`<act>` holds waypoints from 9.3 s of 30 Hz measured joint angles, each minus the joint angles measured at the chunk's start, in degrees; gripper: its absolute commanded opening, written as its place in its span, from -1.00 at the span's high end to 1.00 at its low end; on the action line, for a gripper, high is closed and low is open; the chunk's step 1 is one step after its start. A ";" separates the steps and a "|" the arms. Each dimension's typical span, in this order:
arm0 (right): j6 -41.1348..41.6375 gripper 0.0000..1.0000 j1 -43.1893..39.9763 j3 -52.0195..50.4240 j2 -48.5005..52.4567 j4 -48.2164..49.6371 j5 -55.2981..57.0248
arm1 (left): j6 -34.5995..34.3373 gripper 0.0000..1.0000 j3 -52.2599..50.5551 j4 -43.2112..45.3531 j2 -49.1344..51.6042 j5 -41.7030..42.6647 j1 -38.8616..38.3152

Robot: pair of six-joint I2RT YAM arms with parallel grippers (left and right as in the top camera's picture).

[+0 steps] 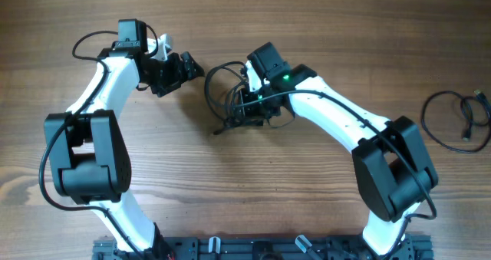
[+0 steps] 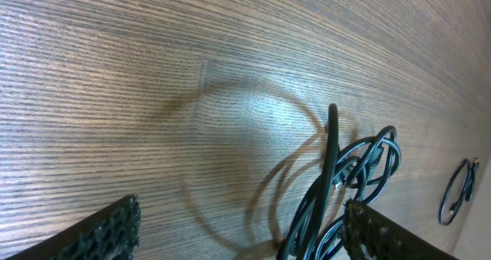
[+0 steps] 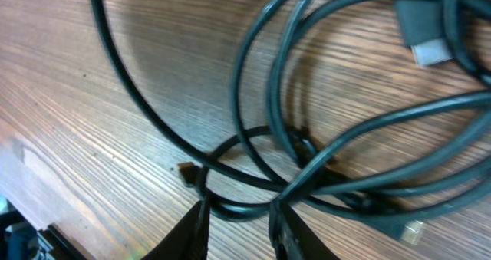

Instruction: Untangle cables

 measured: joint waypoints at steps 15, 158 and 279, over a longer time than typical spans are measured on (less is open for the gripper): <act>6.16 0.41 5.07 -5.44 0.00 7.76 7.93 | -0.07 -0.55 0.00 0.00 0.00 -0.09 0.00; 12.90 0.26 -8.37 -7.21 2.75 23.98 -1.95 | 8.35 0.58 0.00 0.00 0.00 -1.49 -11.54; -2.51 0.21 -9.64 -6.91 0.63 17.05 -11.96 | 4.48 0.79 -0.11 -1.29 7.30 -4.85 -13.05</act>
